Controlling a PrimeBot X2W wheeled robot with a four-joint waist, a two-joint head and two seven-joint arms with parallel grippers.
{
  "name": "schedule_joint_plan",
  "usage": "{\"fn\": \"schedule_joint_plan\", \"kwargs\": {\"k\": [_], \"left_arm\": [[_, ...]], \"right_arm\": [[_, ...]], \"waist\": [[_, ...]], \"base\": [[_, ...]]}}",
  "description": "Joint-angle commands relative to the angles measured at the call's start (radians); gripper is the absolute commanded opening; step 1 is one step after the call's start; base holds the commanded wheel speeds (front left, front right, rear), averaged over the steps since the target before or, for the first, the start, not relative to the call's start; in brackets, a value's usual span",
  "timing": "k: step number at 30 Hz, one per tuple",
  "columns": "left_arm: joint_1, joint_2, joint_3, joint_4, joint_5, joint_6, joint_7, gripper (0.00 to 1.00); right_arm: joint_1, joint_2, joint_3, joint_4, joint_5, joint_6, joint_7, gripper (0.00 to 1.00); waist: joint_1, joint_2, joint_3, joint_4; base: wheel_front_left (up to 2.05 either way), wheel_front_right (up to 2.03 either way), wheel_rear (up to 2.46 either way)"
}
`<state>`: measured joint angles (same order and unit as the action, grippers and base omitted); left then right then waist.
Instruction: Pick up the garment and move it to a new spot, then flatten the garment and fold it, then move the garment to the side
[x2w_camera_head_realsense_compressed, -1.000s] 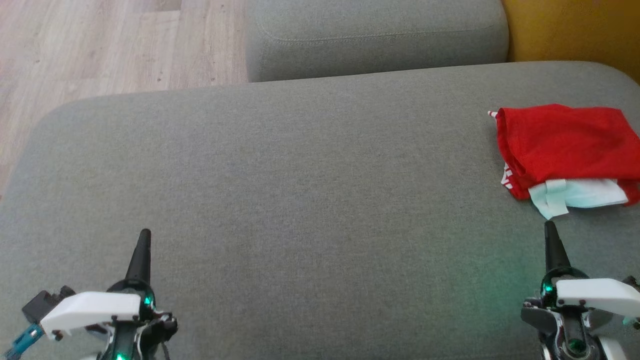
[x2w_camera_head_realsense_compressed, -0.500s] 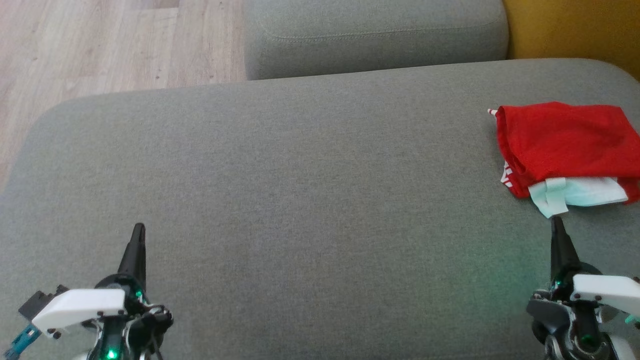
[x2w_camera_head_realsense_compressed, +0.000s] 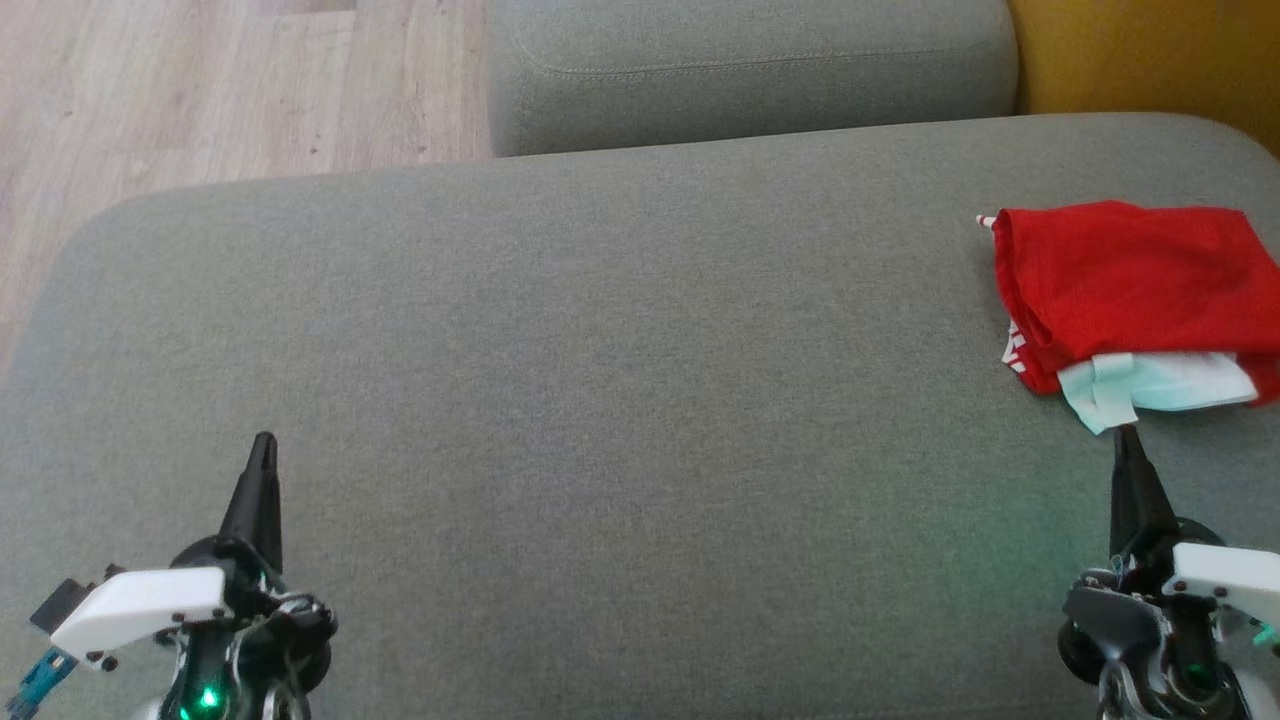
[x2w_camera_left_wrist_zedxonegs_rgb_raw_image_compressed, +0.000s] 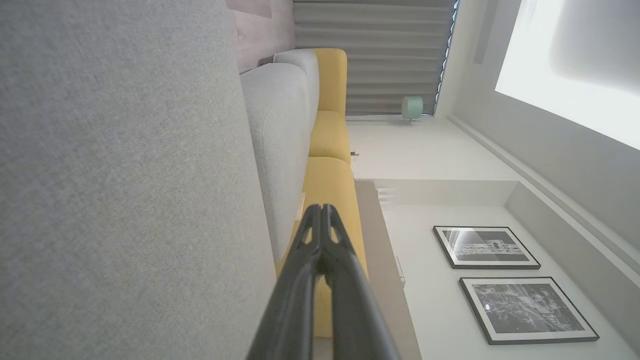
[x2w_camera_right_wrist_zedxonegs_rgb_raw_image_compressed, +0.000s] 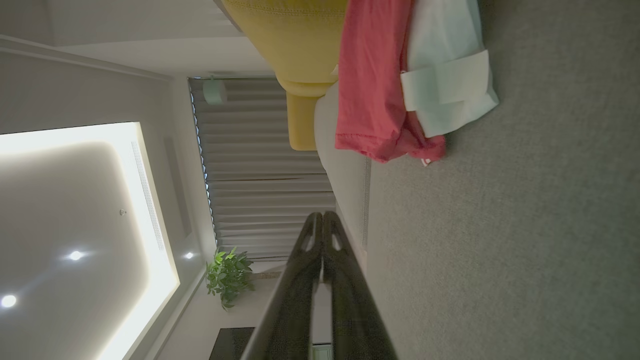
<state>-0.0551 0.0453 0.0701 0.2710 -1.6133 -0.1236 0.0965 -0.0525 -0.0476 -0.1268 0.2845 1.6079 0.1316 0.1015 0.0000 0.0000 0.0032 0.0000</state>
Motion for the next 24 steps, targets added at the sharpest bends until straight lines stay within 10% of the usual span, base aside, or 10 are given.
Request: {"fn": "schedule_joint_plan", "kwargs": {"k": [1,24], "left_arm": [[-0.052,0.013,0.034,-0.026,-0.004,-0.007,0.009,0.0],[-0.052,0.01,0.037,-0.026,-0.001,-0.007,0.011,0.0]], "right_arm": [[-0.055,-0.008,0.02,-0.04,0.007,-0.001,0.006,0.0],[-0.055,-0.007,0.018,-0.04,0.005,-0.001,0.008,0.0]], "waist": [[0.0,0.0,0.0,0.0],[0.0,0.0,0.0,0.0]], "base": [[0.0,0.0,0.0],[0.0,0.0,0.0]]}}
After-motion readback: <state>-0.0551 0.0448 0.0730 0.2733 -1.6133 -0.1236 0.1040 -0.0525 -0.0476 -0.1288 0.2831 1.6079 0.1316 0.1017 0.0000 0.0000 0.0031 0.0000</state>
